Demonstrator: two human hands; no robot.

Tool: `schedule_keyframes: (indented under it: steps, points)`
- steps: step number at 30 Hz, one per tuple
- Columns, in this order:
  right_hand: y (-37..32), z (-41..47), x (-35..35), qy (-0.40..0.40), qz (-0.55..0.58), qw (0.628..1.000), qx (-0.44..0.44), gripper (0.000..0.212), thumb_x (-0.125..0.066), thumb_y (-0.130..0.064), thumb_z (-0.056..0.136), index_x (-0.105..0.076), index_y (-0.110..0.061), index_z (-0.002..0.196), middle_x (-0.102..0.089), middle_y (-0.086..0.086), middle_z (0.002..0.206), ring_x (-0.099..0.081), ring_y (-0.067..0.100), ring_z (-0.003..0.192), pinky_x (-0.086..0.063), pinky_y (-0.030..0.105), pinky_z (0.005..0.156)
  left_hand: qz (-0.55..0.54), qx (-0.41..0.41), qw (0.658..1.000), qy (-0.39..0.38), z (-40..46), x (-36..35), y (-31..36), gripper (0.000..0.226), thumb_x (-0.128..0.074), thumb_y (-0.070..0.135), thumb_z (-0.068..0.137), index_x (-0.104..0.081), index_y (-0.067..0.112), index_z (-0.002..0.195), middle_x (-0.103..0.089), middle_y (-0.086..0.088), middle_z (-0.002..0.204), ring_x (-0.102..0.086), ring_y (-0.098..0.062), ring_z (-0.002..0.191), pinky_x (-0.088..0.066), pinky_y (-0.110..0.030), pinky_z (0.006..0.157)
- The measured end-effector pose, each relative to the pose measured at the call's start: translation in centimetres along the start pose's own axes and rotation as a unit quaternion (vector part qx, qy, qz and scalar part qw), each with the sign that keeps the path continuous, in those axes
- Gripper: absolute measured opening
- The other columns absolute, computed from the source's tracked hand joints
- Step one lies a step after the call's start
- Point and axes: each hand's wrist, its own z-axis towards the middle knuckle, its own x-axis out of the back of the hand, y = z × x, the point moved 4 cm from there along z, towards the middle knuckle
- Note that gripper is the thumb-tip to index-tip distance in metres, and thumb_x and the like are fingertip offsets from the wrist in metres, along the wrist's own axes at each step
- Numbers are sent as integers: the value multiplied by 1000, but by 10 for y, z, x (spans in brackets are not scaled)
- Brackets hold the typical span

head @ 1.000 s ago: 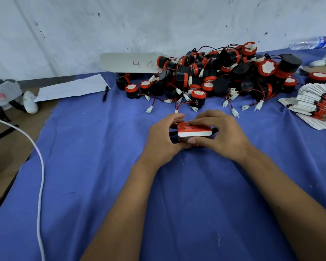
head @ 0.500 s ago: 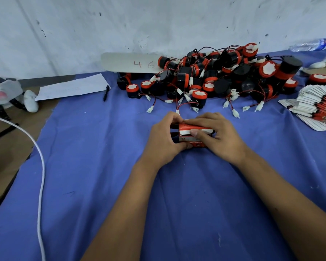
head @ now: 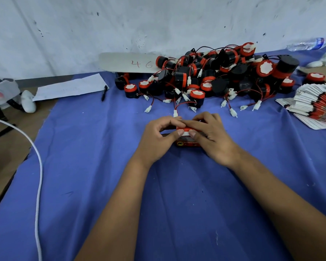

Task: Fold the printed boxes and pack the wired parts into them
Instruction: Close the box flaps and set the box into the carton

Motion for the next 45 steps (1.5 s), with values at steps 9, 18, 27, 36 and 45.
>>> schedule_keyframes:
  steps: [9, 18, 27, 36, 45]
  points:
    - [-2, 0, 2, -23, 39, 999, -27, 39, -53, -25, 105, -55, -45, 139, -48, -4, 116, -33, 17, 116, -28, 23, 104, 0, 12, 1000, 7, -1, 2, -5, 20, -74, 8, 93, -78, 27, 97, -76, 4, 117, -67, -9, 120, -54, -37, 104]
    - [9, -10, 34, 90, 164, 982, 8, 12, -76, 0, 87, -79, -8, 95, -70, 2, 110, -66, 9, 105, -57, 23, 78, 50, 37, 998, 23, -5, 4, -5, 5, -71, 10, 97, -75, 11, 100, -66, -1, 137, -59, -10, 130, -51, -44, 107]
    - [4, -8, 32, 136, 71, 987, 45, 4, -80, -8, 86, -80, -7, 90, -70, 3, 84, -67, 19, 75, -53, 35, 65, 67, -21, 998, 6, -5, -11, 7, 24, -69, 1, 95, -77, 15, 112, -72, 3, 128, -62, -9, 125, -55, -39, 102]
    - [3, -4, 31, 110, 61, 992, 12, 7, -80, -7, 85, -79, -12, 90, -63, -3, 79, -56, 13, 58, -45, 29, 59, 127, -36, 991, 11, -1, -14, 7, 23, -75, 11, 92, -79, 18, 113, -73, 5, 125, -64, -11, 121, -52, -41, 103]
    - [4, -5, 33, 67, 44, 994, 74, 15, -85, -18, 81, -77, -8, 89, -67, 3, 98, -63, 17, 86, -43, 14, 65, 185, -59, 981, 18, -1, -16, 8, 22, -76, 7, 91, -79, 16, 111, -72, 2, 127, -53, -21, 130, -42, -38, 111]
